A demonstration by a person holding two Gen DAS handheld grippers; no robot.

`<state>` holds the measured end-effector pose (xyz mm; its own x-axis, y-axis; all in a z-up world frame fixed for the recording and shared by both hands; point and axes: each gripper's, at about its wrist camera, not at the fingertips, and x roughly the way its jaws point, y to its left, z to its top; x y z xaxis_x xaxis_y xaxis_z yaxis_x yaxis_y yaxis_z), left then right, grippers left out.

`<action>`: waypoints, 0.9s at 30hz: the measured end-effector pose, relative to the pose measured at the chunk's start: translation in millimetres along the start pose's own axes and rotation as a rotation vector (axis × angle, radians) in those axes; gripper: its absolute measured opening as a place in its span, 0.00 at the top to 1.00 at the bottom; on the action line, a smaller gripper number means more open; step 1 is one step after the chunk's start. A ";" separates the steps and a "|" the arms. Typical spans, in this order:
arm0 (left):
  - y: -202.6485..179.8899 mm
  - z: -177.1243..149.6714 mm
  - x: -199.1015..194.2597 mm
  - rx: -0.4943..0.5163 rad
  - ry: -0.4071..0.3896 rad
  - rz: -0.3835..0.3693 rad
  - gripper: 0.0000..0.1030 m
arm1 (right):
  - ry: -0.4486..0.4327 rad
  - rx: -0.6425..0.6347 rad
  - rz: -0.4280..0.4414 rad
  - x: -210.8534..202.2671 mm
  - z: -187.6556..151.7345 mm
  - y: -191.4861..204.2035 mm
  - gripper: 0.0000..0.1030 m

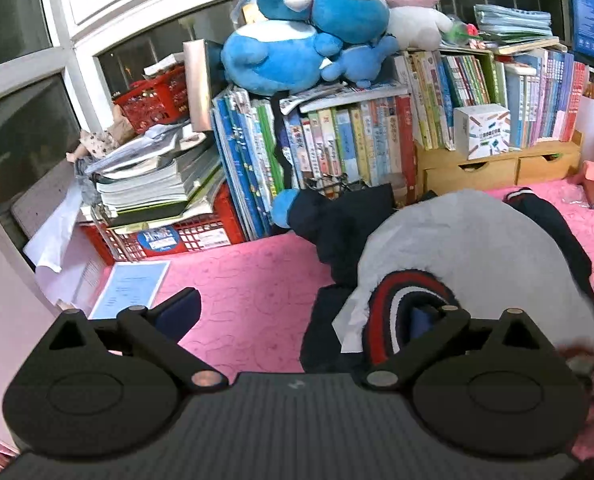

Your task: Fold clothes

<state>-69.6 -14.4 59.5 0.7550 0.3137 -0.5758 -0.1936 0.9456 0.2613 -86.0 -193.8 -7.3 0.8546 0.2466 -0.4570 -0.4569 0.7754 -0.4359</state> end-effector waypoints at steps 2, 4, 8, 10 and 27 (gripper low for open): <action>9.3 -0.1 -2.1 -0.006 -0.009 0.024 0.02 | 0.032 -0.052 0.033 12.7 1.0 33.4 0.20; 20.9 -0.2 -3.7 -0.019 -0.014 0.047 0.02 | 0.093 0.018 -0.022 23.8 0.5 35.9 0.21; 45.8 -9.3 -4.6 -0.053 0.015 0.025 0.00 | 0.183 0.236 -0.170 24.1 -19.2 -6.5 0.24; 52.0 -14.0 -22.0 -0.068 0.015 -0.018 0.01 | 0.179 0.320 -0.218 7.9 -28.2 -36.0 0.24; 48.2 -95.2 -66.8 0.191 0.178 -0.173 0.00 | 0.279 0.054 -0.141 -113.2 -61.0 -52.4 0.06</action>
<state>-189.0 18.4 36.8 0.6413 0.1752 -0.7470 0.0626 0.9584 0.2786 -173.8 -297.8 20.0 0.8045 -0.0287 -0.5933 -0.3183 0.8225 -0.4713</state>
